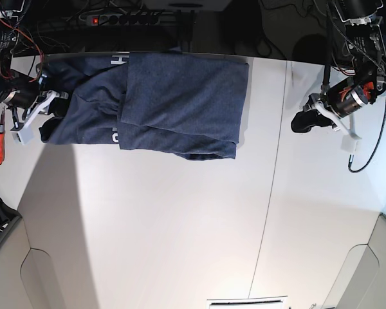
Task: Layout the t-shirt on the table in an organized manner, then fold the t-shirt properly
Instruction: 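Grasp the folded shirt edge with the right gripper and fold it toward the left gripper, then fold the shirt end over with the right gripper and press it flat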
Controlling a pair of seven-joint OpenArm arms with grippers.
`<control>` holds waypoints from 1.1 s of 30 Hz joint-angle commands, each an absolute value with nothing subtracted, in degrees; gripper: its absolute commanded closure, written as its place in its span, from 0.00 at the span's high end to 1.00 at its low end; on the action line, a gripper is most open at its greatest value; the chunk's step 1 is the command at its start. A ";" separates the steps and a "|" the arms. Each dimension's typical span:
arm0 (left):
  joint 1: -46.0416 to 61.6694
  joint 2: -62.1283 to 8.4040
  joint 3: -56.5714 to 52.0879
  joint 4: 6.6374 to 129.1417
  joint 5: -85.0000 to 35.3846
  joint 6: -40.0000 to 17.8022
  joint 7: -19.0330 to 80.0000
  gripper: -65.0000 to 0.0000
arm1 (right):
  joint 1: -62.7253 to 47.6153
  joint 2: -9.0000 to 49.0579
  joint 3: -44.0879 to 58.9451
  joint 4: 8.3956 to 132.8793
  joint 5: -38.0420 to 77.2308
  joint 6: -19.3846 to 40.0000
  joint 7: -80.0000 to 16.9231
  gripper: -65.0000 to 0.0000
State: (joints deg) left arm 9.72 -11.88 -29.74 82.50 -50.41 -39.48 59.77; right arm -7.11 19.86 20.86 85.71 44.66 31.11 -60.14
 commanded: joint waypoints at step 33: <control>11.11 -12.36 -18.33 83.44 -45.28 -39.64 53.80 0.00 | -6.50 0.93 -5.45 100.01 48.53 32.80 -61.89 0.00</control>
State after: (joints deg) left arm 11.57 -11.90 -18.13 82.50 -44.18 -39.31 54.72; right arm -6.98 1.10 -5.39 99.00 46.96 32.38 -63.07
